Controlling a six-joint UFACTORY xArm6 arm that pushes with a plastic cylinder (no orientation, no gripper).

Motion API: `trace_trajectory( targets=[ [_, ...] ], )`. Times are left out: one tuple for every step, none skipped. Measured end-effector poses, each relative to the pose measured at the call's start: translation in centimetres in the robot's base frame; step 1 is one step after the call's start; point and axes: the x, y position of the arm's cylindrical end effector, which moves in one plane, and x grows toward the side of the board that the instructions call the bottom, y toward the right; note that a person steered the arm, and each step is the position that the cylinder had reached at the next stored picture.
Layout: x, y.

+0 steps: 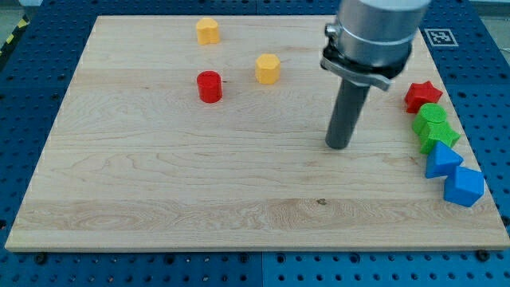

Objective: Move the yellow hexagon a bit top right

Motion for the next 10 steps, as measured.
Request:
trace_trajectory(
  targets=[
    [-0.6,-1.2],
    [-0.6,-1.2],
    [-0.6,-2.2],
    [-0.7,-6.3],
    [-2.9,-8.6],
    [-5.4,-8.9],
    [-8.5,-9.5],
    [-8.8,-9.5],
    [-8.9,-10.5],
    [-9.9,-14.6]
  ],
)
